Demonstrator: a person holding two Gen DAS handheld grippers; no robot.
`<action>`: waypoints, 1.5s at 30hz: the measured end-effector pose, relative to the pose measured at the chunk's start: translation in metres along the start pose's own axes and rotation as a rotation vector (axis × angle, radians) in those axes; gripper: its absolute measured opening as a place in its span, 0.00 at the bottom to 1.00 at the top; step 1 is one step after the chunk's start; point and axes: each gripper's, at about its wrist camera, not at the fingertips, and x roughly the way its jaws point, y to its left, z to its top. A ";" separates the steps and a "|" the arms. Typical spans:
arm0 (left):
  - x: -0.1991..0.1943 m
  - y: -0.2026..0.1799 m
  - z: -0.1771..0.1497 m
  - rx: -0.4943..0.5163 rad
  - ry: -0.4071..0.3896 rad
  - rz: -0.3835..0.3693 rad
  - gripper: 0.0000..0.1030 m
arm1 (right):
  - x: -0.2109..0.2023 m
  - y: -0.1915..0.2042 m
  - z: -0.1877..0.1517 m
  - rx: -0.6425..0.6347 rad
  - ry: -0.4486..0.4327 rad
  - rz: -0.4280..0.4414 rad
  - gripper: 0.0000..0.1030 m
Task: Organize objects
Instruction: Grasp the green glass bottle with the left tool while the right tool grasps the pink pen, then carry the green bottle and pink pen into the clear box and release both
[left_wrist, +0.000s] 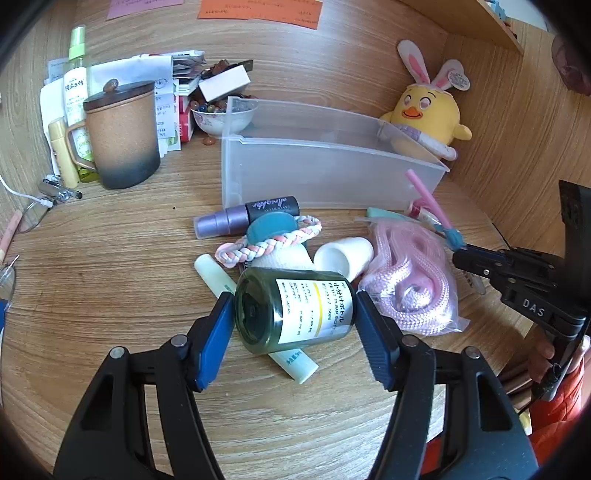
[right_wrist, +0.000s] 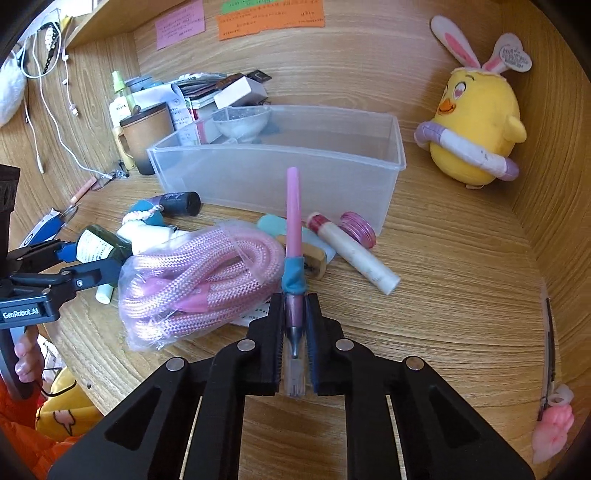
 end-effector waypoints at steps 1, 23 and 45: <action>-0.002 0.000 0.001 -0.002 -0.006 0.003 0.62 | -0.003 0.000 0.001 0.002 -0.009 0.001 0.10; -0.049 0.000 0.063 0.026 -0.229 0.089 0.62 | -0.029 -0.009 0.041 0.047 -0.169 0.031 0.10; 0.035 0.011 0.146 -0.017 -0.103 0.112 0.62 | 0.022 -0.021 0.125 -0.016 -0.119 -0.012 0.10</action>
